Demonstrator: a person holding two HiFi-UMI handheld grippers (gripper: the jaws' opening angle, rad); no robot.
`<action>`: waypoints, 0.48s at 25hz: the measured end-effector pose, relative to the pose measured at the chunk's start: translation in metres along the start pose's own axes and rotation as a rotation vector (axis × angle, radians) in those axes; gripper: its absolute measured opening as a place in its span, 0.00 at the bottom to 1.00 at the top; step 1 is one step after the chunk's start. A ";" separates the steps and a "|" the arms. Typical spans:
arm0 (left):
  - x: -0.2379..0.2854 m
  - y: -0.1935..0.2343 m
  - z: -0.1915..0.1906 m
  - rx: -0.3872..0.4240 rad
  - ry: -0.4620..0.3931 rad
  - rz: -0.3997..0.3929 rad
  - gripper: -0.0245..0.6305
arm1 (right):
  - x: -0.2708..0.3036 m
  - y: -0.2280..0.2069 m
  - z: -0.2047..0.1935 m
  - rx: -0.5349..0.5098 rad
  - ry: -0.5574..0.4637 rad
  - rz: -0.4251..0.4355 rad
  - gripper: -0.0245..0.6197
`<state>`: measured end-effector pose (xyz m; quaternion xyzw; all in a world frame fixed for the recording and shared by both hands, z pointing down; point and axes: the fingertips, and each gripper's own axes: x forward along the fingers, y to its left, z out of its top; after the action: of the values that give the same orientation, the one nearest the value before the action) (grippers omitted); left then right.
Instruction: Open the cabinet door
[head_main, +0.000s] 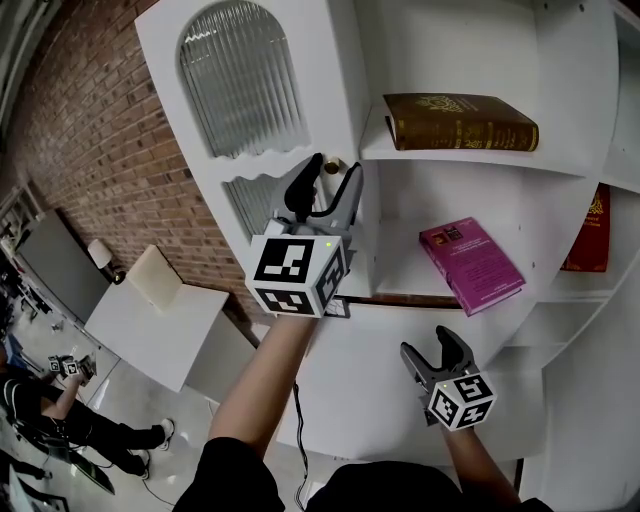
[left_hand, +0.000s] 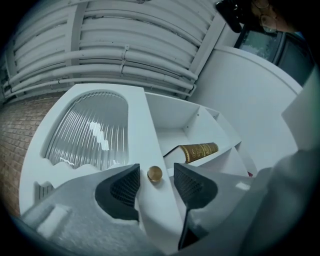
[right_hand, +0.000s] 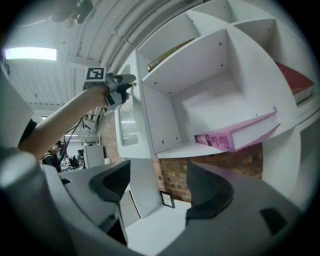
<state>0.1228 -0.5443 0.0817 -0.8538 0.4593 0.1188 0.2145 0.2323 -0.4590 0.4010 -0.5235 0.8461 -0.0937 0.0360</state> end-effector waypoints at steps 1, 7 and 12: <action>0.000 0.001 -0.001 0.004 0.005 0.007 0.35 | -0.001 -0.001 -0.002 0.003 0.005 -0.002 0.58; -0.001 0.006 -0.001 -0.001 0.011 0.030 0.18 | -0.004 -0.002 -0.013 0.015 0.035 -0.011 0.58; -0.001 0.006 0.000 -0.006 0.013 0.031 0.18 | -0.009 -0.007 -0.013 0.027 0.037 -0.020 0.58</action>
<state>0.1174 -0.5465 0.0807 -0.8479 0.4736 0.1180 0.2072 0.2403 -0.4526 0.4151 -0.5296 0.8400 -0.1150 0.0265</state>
